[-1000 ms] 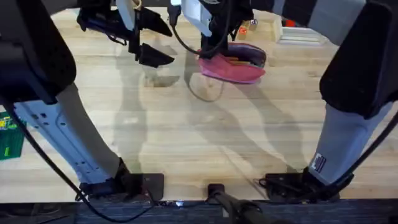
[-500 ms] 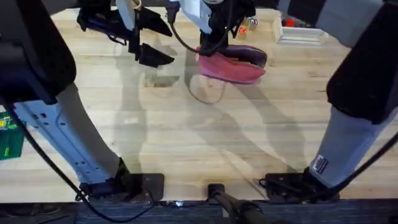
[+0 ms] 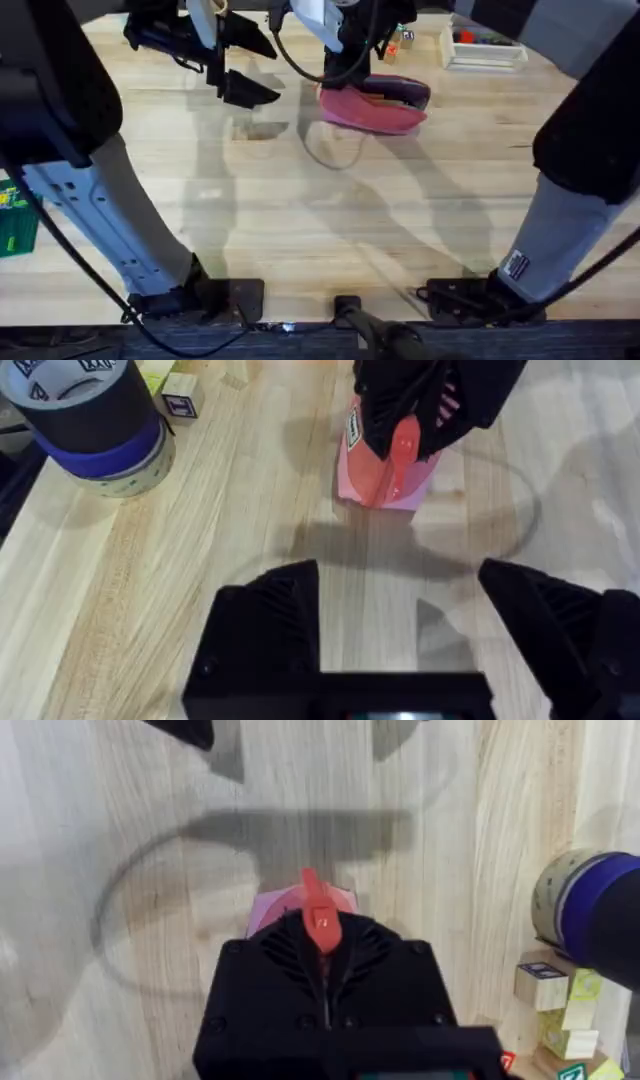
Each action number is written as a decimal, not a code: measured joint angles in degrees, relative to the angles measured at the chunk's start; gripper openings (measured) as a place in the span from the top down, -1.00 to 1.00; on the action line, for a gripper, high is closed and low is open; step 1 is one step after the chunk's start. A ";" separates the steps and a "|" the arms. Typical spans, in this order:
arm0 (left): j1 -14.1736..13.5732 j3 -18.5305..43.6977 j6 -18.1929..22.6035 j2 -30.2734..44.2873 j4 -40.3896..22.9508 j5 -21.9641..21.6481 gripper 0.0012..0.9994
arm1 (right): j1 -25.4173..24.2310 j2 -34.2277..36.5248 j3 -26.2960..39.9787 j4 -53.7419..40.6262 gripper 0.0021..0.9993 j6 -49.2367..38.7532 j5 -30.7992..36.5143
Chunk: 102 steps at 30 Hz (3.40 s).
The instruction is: Unzip the bag, pick up the pens from the table one at a time and place them inside, then zip the bag closed.
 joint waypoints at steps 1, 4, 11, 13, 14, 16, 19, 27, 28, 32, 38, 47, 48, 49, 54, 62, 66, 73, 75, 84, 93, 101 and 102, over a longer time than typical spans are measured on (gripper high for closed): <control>0.00 0.00 0.00 0.00 0.00 0.00 -0.99 | 0.00 -0.07 0.00 -0.10 0.94 0.34 0.00; 0.00 0.00 -0.01 0.00 0.00 0.00 -0.99 | 0.00 -0.17 0.00 -0.13 0.94 1.78 0.01; 0.00 0.00 0.00 0.00 -0.01 0.00 -0.99 | 0.00 -0.17 0.00 -0.04 0.94 5.18 0.01; 0.00 0.00 0.00 0.00 0.00 0.00 -0.99 | 0.00 -0.15 0.00 -0.02 0.94 5.58 0.00; 0.00 0.00 0.00 0.00 0.00 0.00 -0.99 | 0.00 -0.16 0.00 0.01 0.94 5.75 0.00; 0.00 0.00 0.00 0.00 0.00 0.00 -0.99 | 0.00 -0.15 0.00 0.11 0.94 5.90 -0.11; 0.00 0.00 0.00 0.00 0.00 0.00 -0.99 | 0.00 -0.15 0.00 0.63 0.94 6.02 -0.37; 0.00 0.00 0.00 0.00 0.57 0.00 -0.99 | 0.00 -0.17 0.00 1.64 0.94 8.53 -1.84; 0.00 0.00 0.00 0.00 0.51 0.00 -0.99 | 0.00 -0.17 0.00 1.64 0.94 9.37 -2.36; 0.00 0.00 0.00 0.00 -0.51 0.47 -0.99 | 0.00 -0.17 0.00 1.70 0.94 14.02 -4.22; 0.00 0.00 -0.84 0.00 -0.72 0.83 -0.99 | -0.01 -0.15 0.00 1.73 0.94 19.87 -4.78; -0.01 0.02 -1.66 7.18 -0.45 3.32 -0.99 | -0.35 -0.17 0.00 1.81 0.94 22.11 -5.32; -0.05 0.02 -1.64 8.76 -0.23 4.17 -0.99 | -0.39 -0.17 0.00 1.83 0.94 22.13 -5.41; -0.07 0.02 -1.60 10.22 -0.15 5.11 -0.99 | -0.39 -0.17 0.00 1.86 0.94 22.15 -5.46; -0.59 0.00 -1.53 16.30 2.06 11.46 -0.99 | -0.39 -0.17 0.00 2.03 0.94 22.31 -5.46; -4.34 0.00 -0.42 17.67 4.10 17.98 -0.99 | -0.39 -0.16 0.00 2.12 0.94 22.31 -5.45; -7.03 0.00 -0.23 17.67 5.56 19.49 -0.99 | -0.39 -0.17 0.00 2.16 0.94 22.31 -5.44; -10.77 0.00 -0.16 17.66 7.96 20.46 -0.99 | -0.39 -0.17 0.00 2.19 0.94 22.31 -5.44; -11.13 0.00 -0.20 17.66 8.40 20.64 -0.99 | -0.39 -0.17 0.00 2.19 0.94 22.31 -5.44; -10.93 0.00 -0.31 17.67 9.66 21.09 -0.90 | -0.58 -0.17 0.00 2.27 0.94 22.31 -5.46; -10.93 0.00 -0.28 17.66 9.98 21.70 -0.09 | -0.76 -0.16 0.00 2.55 0.94 22.31 -5.51; -11.10 0.00 -0.28 17.66 10.10 21.90 0.89 | -0.76 -0.17 0.00 2.62 0.94 22.26 -5.88; -11.10 0.00 -0.28 17.68 10.08 21.90 0.89 | -0.76 -0.17 0.00 2.64 0.94 22.24 -5.89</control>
